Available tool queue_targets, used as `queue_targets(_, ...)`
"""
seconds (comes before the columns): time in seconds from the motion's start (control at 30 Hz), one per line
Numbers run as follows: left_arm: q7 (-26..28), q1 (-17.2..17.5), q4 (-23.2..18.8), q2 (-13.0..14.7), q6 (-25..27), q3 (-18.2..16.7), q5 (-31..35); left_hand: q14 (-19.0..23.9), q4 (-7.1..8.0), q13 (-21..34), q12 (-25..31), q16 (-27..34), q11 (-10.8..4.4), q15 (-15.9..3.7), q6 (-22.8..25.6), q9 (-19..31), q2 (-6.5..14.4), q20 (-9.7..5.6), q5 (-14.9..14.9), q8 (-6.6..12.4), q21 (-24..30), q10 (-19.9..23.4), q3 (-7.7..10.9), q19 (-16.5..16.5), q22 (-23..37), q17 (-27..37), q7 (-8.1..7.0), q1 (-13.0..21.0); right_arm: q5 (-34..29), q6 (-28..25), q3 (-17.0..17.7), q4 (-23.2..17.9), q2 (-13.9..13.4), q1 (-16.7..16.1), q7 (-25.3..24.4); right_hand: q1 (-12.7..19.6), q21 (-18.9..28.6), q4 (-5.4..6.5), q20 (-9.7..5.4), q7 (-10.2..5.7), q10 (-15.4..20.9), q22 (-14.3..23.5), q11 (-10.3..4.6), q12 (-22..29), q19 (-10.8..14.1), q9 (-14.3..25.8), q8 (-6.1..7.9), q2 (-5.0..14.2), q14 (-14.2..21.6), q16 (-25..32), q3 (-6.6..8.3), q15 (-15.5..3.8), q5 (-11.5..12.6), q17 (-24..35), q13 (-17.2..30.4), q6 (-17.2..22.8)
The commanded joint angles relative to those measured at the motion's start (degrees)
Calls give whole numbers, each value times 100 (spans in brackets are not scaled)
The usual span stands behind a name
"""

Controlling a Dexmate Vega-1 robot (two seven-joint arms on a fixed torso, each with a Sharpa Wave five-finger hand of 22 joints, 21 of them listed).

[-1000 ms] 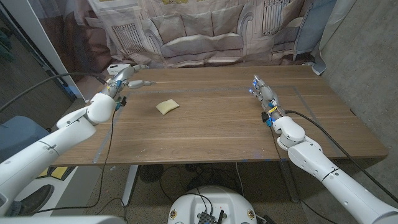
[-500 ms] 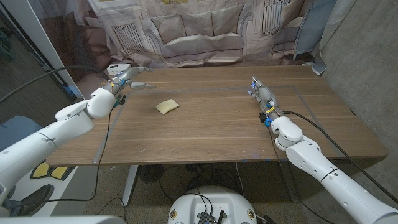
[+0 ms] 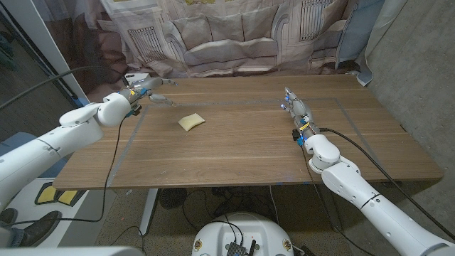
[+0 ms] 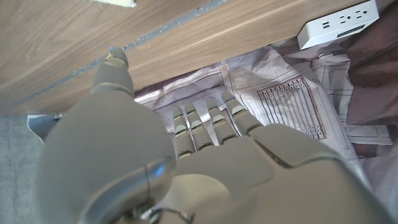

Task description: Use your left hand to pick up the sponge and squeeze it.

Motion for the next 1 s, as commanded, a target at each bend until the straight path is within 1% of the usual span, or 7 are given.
queue_targets(0.03,-772,-483,19,120,-191,328,544,49,-8,13,-3,25,65,-395,103,12,10,-34,41,58,31,54,27,48,8,17,14,112,-115,52,-81,32,151,-12,-151,59,-6,-30,20,0,22,11,1,-18,13,25,-11,1,-22,-1,20,31,-10,12,30,44)
queue_targets(0.13,-806,-502,-17,138,-236,348,670,90,3,12,22,37,-41,-450,137,9,13,-36,44,68,33,122,21,64,7,16,124,149,-129,78,-86,43,169,-26,-164,59,-6,-30,14,1,18,11,4,-20,11,25,-11,2,-22,0,19,29,-11,12,31,45)
queue_targets(0.27,-909,-566,-9,134,-314,409,845,134,22,13,39,48,-143,-495,168,9,13,-47,45,76,41,177,6,100,7,16,6,172,-194,247,-87,109,199,-46,-152,60,-4,-30,11,17,17,11,11,-20,16,25,-10,3,-20,1,18,30,-11,12,31,52)
queue_targets(0.3,-930,-583,-17,135,-326,431,916,172,33,12,41,56,-185,-502,165,9,10,-63,46,71,83,194,-6,221,11,16,-53,183,-233,358,-90,156,218,-48,-134,60,-3,-30,12,17,20,11,4,-20,20,25,-9,3,-16,3,18,27,-11,12,31,55)
queue_targets(0.5,-998,-618,-59,149,-465,455,1112,242,55,12,47,67,-194,-559,172,11,-4,-95,44,71,113,229,-36,337,17,16,-93,186,-384,627,-70,234,262,-80,-156,90,50,-43,-45,13,66,9,-11,-4,173,26,0,12,96,43,26,-13,-9,8,32,96)
queue_targets(0.7,-648,-413,-266,313,-651,346,1401,440,42,9,125,95,-196,-607,524,11,14,-88,56,172,106,496,-39,426,16,12,-140,329,-406,591,-57,189,301,-138,-242,111,51,-51,-51,11,83,8,-16,1,189,27,2,21,103,42,34,-13,-7,5,32,105)
queue_targets(1.0,-894,-493,-266,331,-756,384,1749,404,-2,8,46,45,-163,-601,331,11,62,3,72,66,67,374,1,411,12,13,-204,557,-430,594,-96,230,401,-190,-313,127,44,-56,-41,12,87,7,-6,0,185,27,3,28,108,41,39,-12,-7,4,32,120)
